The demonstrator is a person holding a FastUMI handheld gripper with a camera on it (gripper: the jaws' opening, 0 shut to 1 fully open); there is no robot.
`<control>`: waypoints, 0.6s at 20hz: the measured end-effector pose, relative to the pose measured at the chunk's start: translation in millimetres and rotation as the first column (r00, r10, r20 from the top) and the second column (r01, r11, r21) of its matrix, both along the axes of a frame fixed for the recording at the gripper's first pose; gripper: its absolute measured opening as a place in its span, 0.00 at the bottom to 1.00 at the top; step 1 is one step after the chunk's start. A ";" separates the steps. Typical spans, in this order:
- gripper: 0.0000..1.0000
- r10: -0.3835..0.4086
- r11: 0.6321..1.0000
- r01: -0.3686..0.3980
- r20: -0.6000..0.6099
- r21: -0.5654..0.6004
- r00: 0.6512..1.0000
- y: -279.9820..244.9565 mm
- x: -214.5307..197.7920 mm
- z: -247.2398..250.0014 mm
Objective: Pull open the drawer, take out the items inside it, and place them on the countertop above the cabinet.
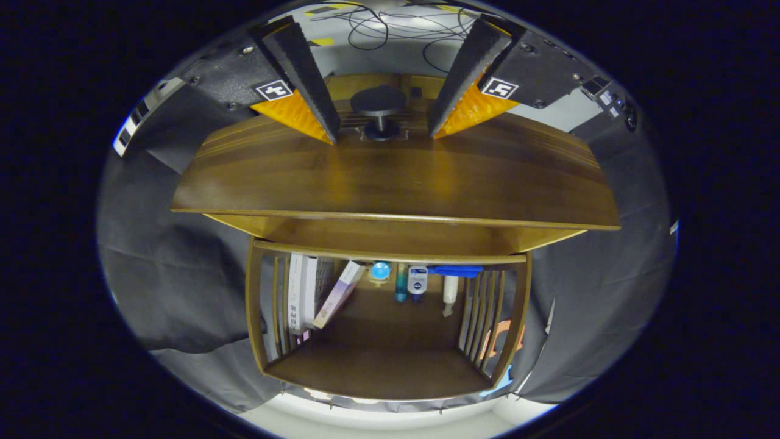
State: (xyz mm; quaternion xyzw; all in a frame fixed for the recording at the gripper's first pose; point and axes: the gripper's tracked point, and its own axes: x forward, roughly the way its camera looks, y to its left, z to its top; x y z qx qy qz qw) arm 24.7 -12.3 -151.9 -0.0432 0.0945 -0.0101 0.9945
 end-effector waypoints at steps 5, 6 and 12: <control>0.97 0.005 1.000 -0.005 0.001 -0.001 1.000 -2.3 26.8 6.4; 0.97 0.006 1.000 -0.006 0.000 0.000 1.000 -2.3 32.7 7.9; 0.98 0.008 1.000 -0.009 0.018 0.019 1.000 1.7 58.0 19.0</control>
